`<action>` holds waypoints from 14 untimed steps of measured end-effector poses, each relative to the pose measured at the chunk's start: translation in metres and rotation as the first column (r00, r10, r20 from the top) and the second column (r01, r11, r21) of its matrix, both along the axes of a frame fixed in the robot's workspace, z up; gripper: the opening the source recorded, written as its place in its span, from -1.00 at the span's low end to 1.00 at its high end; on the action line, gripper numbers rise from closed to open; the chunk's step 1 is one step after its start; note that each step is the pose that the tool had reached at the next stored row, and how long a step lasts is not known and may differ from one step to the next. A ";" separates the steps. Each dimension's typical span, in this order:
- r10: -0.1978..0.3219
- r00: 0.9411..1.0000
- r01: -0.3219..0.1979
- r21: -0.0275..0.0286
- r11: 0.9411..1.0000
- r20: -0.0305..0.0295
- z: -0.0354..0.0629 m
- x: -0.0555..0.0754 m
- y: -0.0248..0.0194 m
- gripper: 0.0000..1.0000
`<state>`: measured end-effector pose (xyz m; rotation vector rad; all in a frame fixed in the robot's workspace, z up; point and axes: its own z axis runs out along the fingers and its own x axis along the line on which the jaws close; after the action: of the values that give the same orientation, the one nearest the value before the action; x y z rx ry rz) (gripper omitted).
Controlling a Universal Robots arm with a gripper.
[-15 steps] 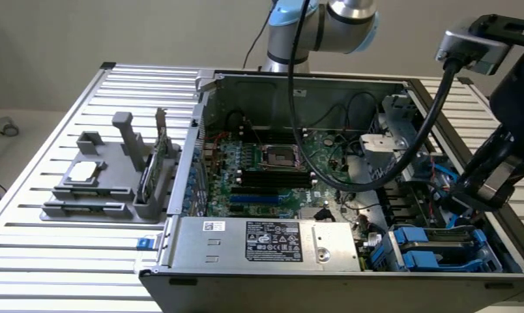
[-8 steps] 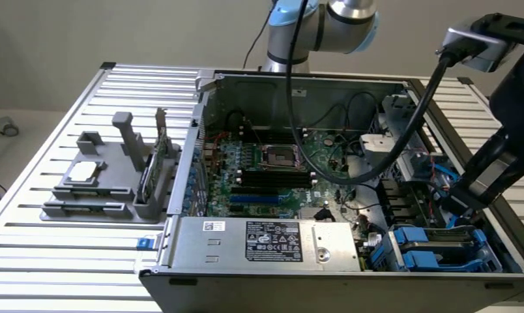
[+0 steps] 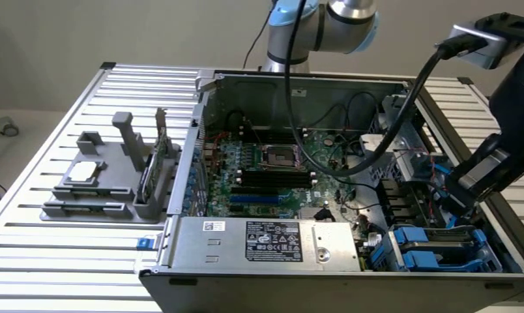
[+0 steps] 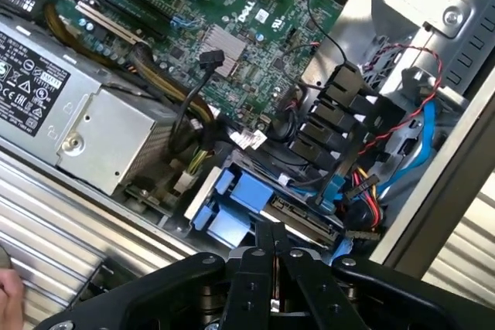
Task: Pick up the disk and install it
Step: 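Insert the first disk wire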
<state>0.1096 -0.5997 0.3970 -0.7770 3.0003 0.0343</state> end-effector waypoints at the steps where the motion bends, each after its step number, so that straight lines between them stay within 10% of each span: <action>1: -0.018 1.000 0.018 0.000 1.000 0.000 0.0000 0.000 0.0000 -0.79; 8: -0.145 0.989 0.145 0.000 0.989 0.000 -0.0007 0.000 0.0000 -0.79; 14: -0.252 0.968 0.252 0.000 0.968 0.000 -0.0012 0.000 0.0000 -0.79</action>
<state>0.1096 -0.5998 0.3958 -0.3889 3.0725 0.0255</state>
